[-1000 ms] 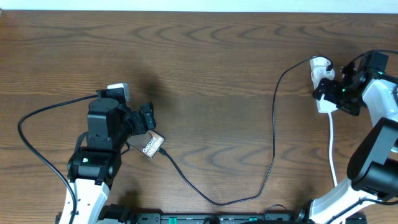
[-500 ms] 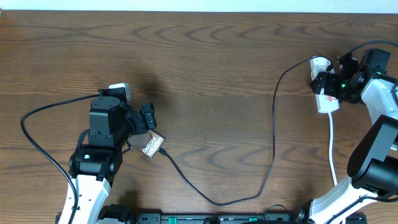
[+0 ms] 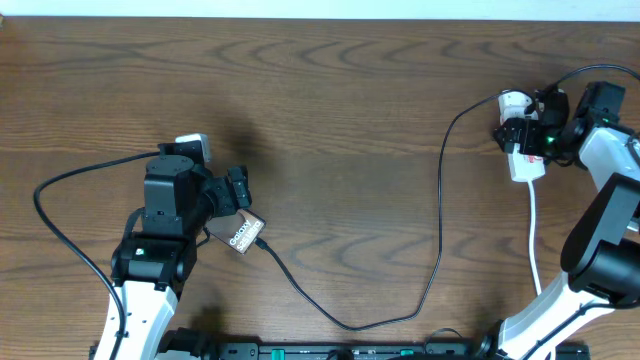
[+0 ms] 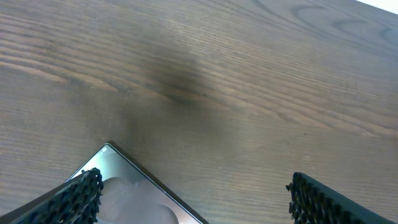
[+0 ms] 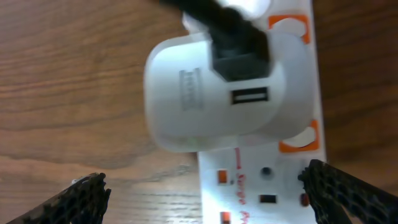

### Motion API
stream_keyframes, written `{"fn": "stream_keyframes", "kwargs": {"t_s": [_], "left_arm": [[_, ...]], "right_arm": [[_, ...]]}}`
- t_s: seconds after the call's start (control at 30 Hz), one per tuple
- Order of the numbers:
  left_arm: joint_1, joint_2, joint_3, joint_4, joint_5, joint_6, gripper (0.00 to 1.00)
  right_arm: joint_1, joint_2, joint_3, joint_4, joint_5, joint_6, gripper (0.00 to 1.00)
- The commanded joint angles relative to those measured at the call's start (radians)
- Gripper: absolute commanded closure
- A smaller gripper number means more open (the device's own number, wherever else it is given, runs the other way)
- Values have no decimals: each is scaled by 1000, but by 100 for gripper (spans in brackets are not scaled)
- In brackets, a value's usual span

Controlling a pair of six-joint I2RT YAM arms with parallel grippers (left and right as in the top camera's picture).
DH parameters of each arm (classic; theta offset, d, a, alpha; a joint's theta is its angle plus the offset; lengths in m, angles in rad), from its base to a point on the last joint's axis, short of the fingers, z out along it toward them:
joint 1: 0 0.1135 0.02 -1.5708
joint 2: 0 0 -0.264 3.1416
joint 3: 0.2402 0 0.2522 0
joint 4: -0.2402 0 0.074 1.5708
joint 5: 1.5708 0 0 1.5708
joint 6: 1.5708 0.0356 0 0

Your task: Plug charger to phone and switch on socket

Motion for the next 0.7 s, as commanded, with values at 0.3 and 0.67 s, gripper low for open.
{"fn": "stream_keyframes", "kwargs": {"t_s": [0.3,0.67], "left_arm": [[-2,3,22,-3,-9,-9,7],[-2,3,22,-3,-9,-9,7]], "right_arm": [[-8,13,2,60,-39,-24,1],[-6,18,2,78,-100,3,1]]}}
